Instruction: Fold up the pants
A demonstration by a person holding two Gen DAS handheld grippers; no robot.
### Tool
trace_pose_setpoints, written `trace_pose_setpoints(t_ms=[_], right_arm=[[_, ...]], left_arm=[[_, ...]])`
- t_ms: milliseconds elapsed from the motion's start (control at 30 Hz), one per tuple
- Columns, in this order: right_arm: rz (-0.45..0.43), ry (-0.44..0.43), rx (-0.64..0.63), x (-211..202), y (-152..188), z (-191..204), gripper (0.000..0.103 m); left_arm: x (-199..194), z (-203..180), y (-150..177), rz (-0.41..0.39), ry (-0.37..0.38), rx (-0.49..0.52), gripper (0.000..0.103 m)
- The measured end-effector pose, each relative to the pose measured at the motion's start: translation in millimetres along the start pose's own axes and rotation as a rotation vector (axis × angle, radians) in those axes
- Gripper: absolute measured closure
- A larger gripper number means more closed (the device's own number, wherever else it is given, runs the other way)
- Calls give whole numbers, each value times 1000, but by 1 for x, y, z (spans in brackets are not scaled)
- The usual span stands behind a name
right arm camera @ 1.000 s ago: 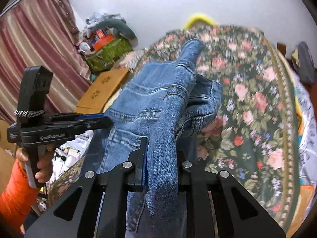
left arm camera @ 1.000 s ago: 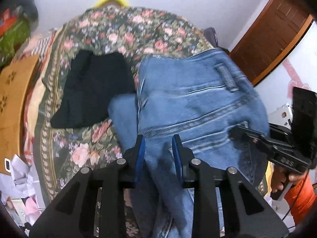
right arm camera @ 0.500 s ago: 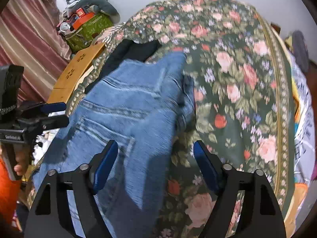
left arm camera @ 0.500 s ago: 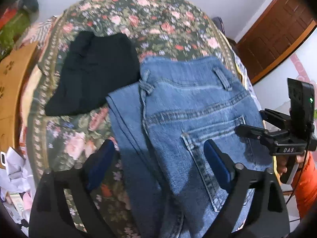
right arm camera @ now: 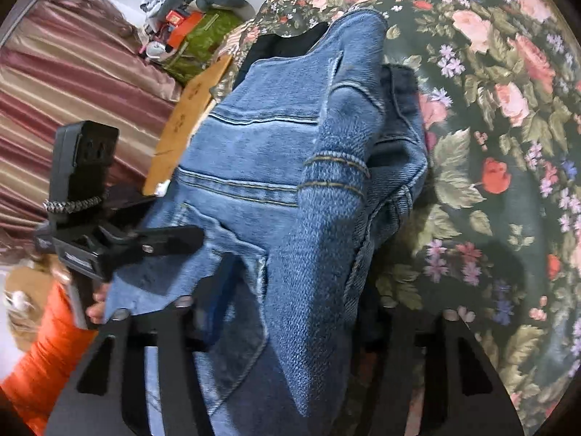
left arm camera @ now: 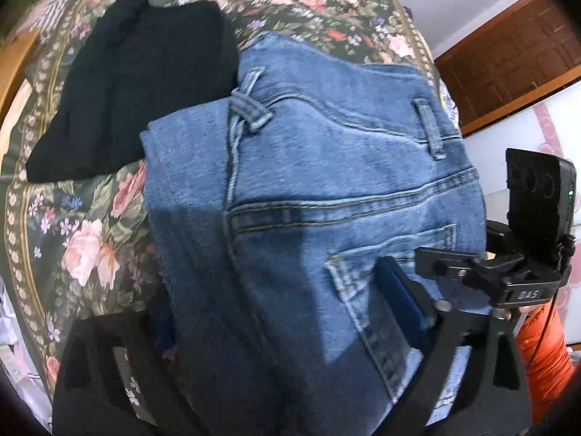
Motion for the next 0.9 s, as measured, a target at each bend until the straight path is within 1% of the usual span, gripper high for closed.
trace_pose_setpoints(t_ms=[33, 67, 100, 133, 200, 233, 400, 600, 633, 700, 800, 867, 900], right_arm=[[-8, 6, -11, -1, 0, 1, 62], [-17, 19, -27, -2, 1, 4, 65], [-26, 38, -44, -4, 2, 8, 67], [-30, 48, -52, -5, 0, 9, 70], [-42, 80, -80, -8, -2, 17, 75], [-50, 101, -106, -10, -2, 23, 76], [-113, 151, -178, -23, -14, 45, 79], [-240, 188, -268, -42, -47, 86, 79], [-258, 191, -284, -44, -54, 94, 79], [-303, 200, -319, -46, -72, 112, 80], [-347, 200, -346, -45, -94, 130, 80], [-368, 194, -351, -41, -112, 140, 80], [-374, 194, -356, -39, -116, 141, 80]], left_arm=[[-4, -2, 0, -19, -3, 8, 26], [-8, -4, -1, -35, -13, 14, 30], [-12, -5, -1, -51, -22, 19, 36], [-16, -6, -1, -66, -29, 20, 44], [-25, -5, -1, -93, -35, 18, 53], [-30, -5, -2, -107, -32, 24, 56], [-62, -9, -5, -200, -74, 94, 58], [-127, -10, -31, -374, -134, 139, 61], [-141, -8, -37, -410, -146, 142, 61], [-160, -1, -46, -458, -159, 137, 62], [-186, 12, -63, -534, -184, 123, 62], [-197, 22, -74, -567, -201, 112, 62], [-202, 28, -78, -579, -205, 105, 62]])
Point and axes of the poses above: each gripper's, at about its wrist camera, not at the fingertips, and x roughly the way its jaws point, z to its left, y to its underside, the point moved 6 cm from there along x, roughly the way its jaws point, and after that the axes turned 4 degrees about -y, right-handed, at the moved point
